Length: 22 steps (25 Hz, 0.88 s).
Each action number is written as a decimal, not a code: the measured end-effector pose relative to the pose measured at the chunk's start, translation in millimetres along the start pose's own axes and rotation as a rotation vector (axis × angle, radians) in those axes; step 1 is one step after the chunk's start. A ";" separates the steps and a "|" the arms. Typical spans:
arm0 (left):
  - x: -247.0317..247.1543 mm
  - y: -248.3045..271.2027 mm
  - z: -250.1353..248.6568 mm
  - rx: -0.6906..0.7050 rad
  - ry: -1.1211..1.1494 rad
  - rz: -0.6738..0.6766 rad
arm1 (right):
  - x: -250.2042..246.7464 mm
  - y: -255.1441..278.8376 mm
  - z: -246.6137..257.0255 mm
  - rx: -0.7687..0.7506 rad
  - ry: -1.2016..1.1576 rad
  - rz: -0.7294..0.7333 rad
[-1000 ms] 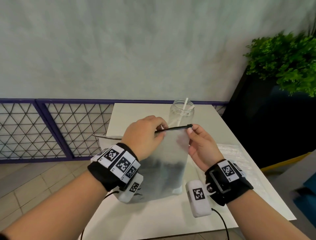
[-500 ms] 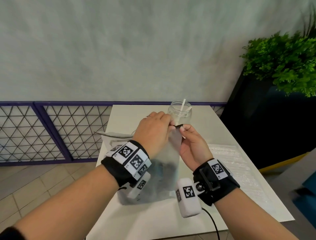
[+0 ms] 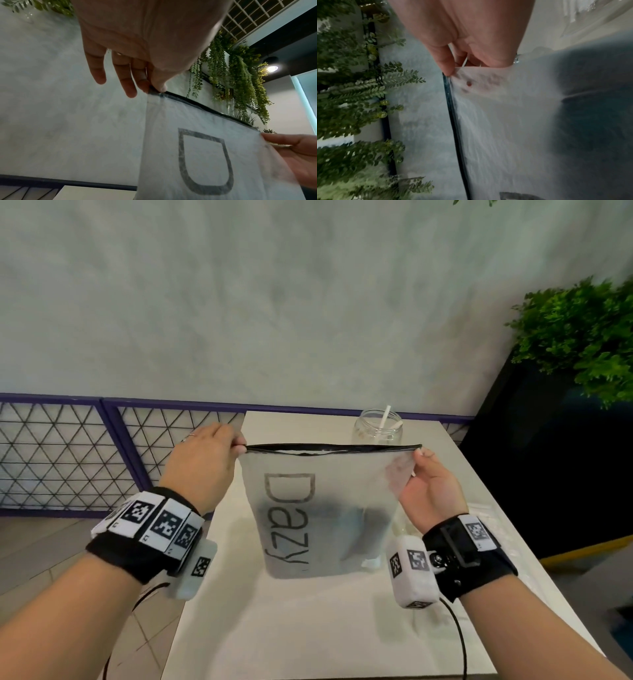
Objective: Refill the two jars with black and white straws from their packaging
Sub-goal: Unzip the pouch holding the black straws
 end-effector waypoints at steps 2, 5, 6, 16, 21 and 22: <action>-4.1 5.0 1.9 -0.016 -0.005 -0.024 | -2.0 0.4 1.9 -0.007 0.101 -0.001; -5.9 15.7 -27.7 0.058 -0.013 -0.067 | -4.5 3.8 5.0 -0.010 0.147 0.007; -1.0 17.9 -44.0 0.112 -0.040 -0.052 | -4.3 5.4 5.3 -0.007 0.156 0.016; 39.2 15.6 -92.6 0.345 0.061 0.299 | -10.6 13.3 18.8 -0.239 0.494 -0.102; 50.6 18.3 -88.9 0.321 0.068 0.352 | 40.2 48.8 15.0 -0.902 1.585 0.282; 51.9 20.0 -89.4 0.325 0.069 0.357 | 46.9 50.6 4.5 -0.960 1.762 0.378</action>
Point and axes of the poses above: each hand's wrist, its own y-axis away from the middle knuckle, its own x-axis out of the palm, z = x × y, the point moved 7 cm from there along -y, towards the middle knuckle
